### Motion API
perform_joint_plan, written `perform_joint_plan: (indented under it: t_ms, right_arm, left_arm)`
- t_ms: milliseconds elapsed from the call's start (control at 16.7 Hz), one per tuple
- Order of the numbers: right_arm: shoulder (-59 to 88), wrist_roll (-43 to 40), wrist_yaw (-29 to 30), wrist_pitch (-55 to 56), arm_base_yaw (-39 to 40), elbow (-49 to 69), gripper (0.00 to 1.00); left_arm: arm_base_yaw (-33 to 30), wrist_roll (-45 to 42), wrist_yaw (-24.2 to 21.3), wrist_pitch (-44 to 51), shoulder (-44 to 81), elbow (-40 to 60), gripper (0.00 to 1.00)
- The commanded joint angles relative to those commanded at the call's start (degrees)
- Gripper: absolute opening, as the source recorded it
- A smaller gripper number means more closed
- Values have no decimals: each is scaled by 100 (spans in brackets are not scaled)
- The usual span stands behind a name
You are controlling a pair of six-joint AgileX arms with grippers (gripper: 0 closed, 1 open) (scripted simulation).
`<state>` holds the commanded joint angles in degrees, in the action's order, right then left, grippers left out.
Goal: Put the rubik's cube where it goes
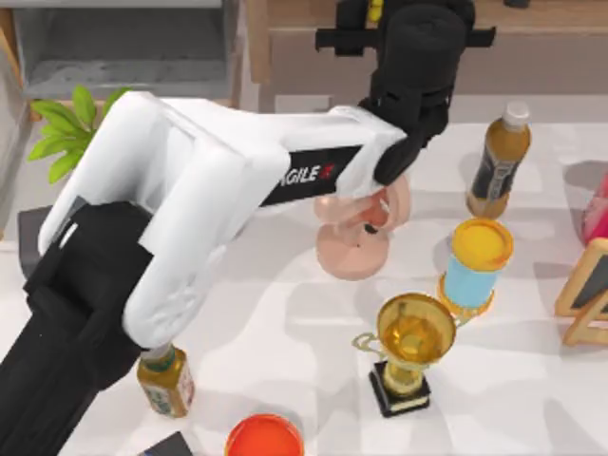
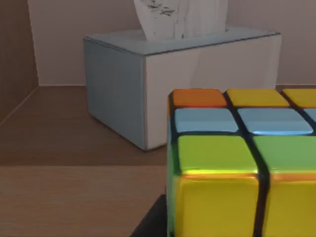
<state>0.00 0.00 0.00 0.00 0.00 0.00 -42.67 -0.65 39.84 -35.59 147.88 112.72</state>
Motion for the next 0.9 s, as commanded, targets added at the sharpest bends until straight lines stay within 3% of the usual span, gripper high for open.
perform_joint_plan:
  t_ms: [900]
  right_arm:
    - [0, 0, 0, 0, 0, 0, 100]
  left_arm:
    - [-164, -75, 26, -75, -441, -359, 0]
